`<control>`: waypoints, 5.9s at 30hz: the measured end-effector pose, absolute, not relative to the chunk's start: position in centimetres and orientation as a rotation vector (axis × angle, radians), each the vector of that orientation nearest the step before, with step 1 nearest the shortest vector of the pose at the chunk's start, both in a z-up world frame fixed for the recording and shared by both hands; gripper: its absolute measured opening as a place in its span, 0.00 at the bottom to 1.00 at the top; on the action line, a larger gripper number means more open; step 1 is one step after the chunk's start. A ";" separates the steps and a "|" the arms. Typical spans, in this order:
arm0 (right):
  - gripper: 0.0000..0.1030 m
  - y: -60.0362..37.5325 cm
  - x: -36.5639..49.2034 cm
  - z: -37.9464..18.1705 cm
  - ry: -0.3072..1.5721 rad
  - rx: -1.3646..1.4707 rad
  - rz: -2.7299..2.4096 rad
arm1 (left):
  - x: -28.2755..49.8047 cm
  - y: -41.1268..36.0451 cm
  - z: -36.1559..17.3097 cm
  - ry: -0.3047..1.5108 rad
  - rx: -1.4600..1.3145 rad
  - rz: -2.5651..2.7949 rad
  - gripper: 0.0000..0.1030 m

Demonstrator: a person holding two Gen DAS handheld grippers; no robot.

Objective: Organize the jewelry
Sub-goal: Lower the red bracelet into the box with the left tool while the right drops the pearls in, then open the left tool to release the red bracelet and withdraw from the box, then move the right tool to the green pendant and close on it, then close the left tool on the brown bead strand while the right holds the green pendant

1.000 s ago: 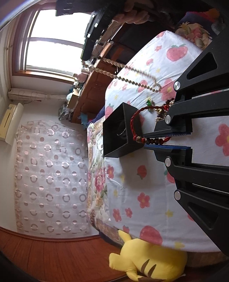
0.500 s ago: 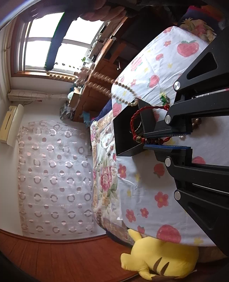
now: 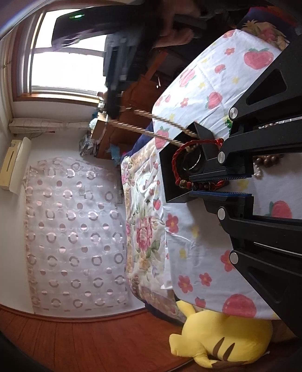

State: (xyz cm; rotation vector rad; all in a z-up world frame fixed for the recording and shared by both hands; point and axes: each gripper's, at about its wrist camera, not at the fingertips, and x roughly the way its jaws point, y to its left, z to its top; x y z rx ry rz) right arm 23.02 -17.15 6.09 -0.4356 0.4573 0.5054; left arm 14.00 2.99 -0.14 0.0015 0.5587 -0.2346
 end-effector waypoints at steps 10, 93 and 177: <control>0.09 -17.8 24.5 1.8 0.594 -0.349 0.548 | 18.2 2.7 -1.2 0.617 -0.010 -0.216 0.06; 0.01 -20.7 18.7 -8.5 0.822 -0.251 0.740 | 9.2 2.7 -9.6 0.749 -0.035 -0.221 0.88; 0.13 -24.0 12.1 -9.6 0.707 -0.188 0.617 | 10.7 -1.7 -1.8 0.657 -0.012 -0.410 0.12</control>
